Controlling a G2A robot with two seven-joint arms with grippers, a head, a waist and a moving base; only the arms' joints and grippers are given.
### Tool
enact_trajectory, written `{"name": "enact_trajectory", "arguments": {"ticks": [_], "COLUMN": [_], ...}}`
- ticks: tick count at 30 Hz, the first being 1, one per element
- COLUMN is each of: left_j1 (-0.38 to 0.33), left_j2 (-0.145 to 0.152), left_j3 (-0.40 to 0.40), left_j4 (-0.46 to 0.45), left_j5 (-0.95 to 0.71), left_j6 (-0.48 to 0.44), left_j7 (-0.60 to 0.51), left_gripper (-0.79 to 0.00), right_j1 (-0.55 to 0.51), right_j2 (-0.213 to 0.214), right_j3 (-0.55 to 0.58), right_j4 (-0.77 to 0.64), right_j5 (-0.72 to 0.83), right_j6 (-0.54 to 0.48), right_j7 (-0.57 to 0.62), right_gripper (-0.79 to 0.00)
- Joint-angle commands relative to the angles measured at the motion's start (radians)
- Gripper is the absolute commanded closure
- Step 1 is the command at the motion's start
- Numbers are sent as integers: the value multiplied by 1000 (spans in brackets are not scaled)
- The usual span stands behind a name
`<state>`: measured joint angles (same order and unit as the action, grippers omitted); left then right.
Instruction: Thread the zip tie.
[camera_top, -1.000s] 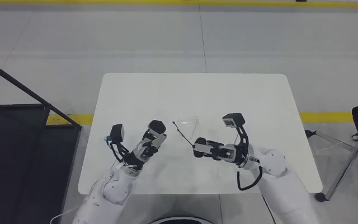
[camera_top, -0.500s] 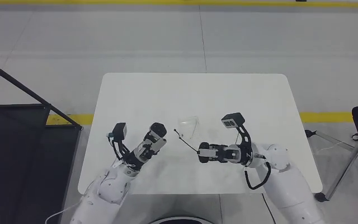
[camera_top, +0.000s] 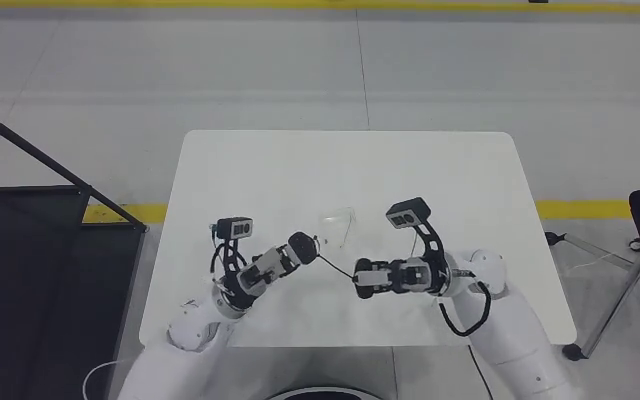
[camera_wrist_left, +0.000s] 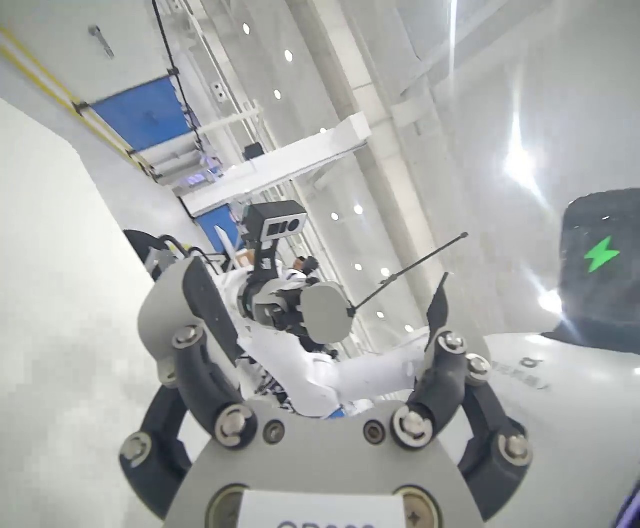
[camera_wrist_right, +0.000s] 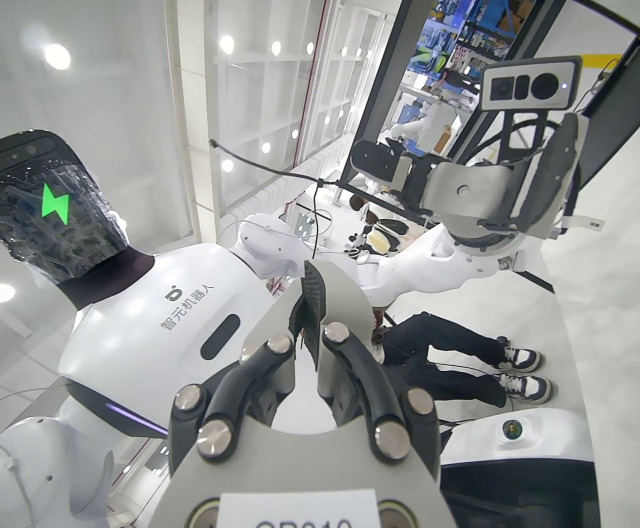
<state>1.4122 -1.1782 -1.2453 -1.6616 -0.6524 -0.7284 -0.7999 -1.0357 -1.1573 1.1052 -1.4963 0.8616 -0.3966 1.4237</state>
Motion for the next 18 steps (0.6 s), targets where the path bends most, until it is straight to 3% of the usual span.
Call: {"name": "enact_trajectory", "arguments": {"ticks": [1, 3, 5, 6, 7, 10, 18], "left_j1": [-10, -22, -32, -37, -41, -52, -69], "left_j2": [5, 7, 7, 6, 5, 2, -8], "left_j3": [-6, -7, -3, -1, 3, 16, 37], "left_j4": [15, 30, 42, 48, 51, 61, 75], "left_j5": [-122, -191, -234, -252, -267, -304, -323], "left_j6": [37, 68, 87, 96, 104, 121, 120], "left_j7": [-117, -190, -240, -258, -274, -314, -331], "left_gripper": [-785, -730, -606, -489, -446, -388, -366], "right_j1": [10, 22, 31, 34, 36, 41, 54], "right_j2": [-3, -6, -10, -12, -14, -20, -32], "right_j3": [-6, -12, -17, -20, -22, -30, -46], "right_j4": [16, 32, 45, 49, 52, 63, 91], "right_j5": [20, 36, 35, 34, 32, 24, 11], "right_j6": [19, 38, 41, 41, 41, 39, 35], "right_j7": [19, 38, 41, 41, 41, 39, 35], "right_gripper": [0, 0, 0, 0, 0, 0, 0]}}
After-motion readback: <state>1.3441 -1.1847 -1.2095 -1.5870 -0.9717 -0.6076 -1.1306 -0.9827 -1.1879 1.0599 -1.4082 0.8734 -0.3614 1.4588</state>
